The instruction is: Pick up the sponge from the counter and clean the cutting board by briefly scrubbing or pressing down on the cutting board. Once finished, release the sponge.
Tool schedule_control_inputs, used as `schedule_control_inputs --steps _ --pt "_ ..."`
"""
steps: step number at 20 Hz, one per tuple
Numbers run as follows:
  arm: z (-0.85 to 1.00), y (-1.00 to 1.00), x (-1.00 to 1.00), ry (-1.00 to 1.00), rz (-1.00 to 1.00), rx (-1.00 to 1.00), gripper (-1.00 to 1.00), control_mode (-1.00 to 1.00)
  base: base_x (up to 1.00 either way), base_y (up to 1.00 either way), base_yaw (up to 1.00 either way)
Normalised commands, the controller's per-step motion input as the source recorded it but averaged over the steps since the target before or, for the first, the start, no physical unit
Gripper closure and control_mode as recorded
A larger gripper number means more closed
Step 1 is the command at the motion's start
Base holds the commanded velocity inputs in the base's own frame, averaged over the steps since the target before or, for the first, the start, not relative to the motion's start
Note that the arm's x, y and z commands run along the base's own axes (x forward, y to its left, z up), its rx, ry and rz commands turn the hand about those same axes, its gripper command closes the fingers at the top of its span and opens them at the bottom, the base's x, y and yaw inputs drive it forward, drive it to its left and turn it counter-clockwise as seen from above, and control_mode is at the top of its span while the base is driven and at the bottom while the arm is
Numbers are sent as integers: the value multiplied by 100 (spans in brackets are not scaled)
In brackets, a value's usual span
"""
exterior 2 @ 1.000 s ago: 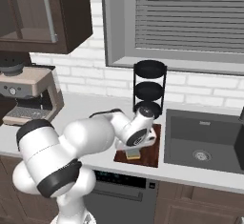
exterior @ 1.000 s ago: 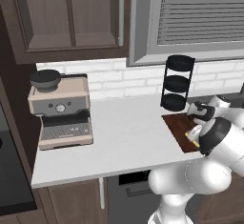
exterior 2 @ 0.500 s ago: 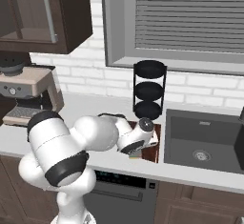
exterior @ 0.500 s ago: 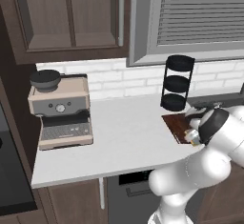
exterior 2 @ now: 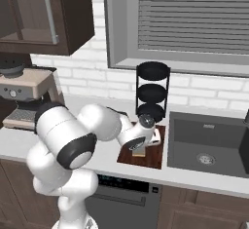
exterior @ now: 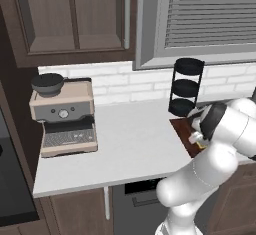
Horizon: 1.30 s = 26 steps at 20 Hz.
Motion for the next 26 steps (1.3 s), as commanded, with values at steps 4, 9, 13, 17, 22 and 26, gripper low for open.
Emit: schedule_control_inputs --steps 4,9,13,17,22,26 --pt "-1 18 23 -5 -9 0 100 -100 0 0 0" --pt "-7 24 34 -10 -9 0 100 -100 0 0 0" --pt "-7 21 80 -5 -4 0 100 -100 0 0 0" --pt "-16 -23 70 0 -2 -3 100 -100 0 0 0" --pt "-39 -87 11 1 0 -1 100 -100 0 0 0" --pt "-37 -91 0 0 0 0 100 -100 0 0 0"
